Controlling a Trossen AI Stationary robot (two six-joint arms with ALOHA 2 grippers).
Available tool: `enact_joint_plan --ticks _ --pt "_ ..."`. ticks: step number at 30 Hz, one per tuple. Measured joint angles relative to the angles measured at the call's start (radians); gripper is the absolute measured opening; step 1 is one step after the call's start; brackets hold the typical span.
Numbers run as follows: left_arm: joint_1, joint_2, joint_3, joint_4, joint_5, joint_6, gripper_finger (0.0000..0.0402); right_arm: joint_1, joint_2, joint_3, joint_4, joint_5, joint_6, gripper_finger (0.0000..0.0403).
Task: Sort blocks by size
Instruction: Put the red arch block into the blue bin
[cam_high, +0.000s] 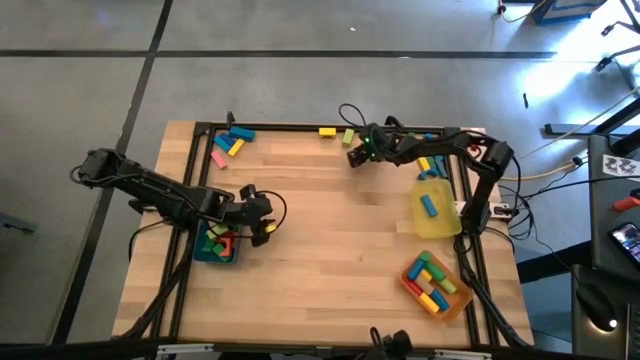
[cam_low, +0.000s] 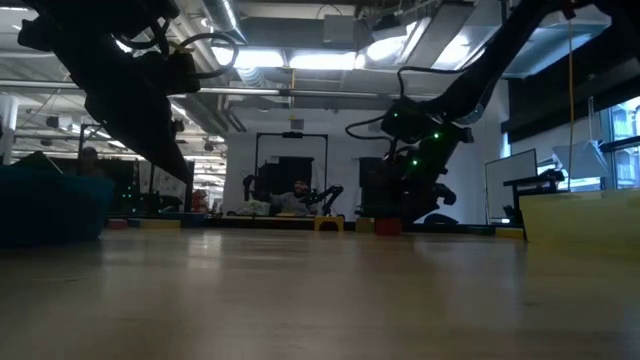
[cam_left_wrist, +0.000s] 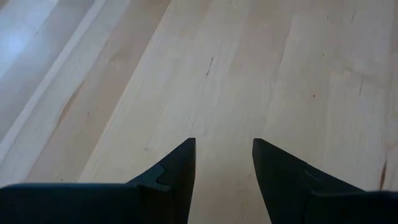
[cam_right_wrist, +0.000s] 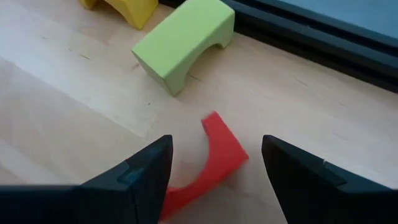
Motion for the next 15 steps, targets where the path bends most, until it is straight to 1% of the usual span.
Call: enact_joint_plan --ticks 6,11,15 --pt "0.000 0.000 0.000 0.000 0.000 0.000 0.0143 0.001 0.003 0.034 -0.070 -0.013 0.048 0.0244" --pt "0.000 0.000 0.000 0.000 0.000 0.000 0.0143 0.001 0.003 0.034 -0.145 -0.013 0.071 0.0206" --pt "0.000 0.000 0.000 0.000 -0.001 0.000 0.0143 0.000 0.003 0.033 -0.131 -0.012 0.051 0.0173"
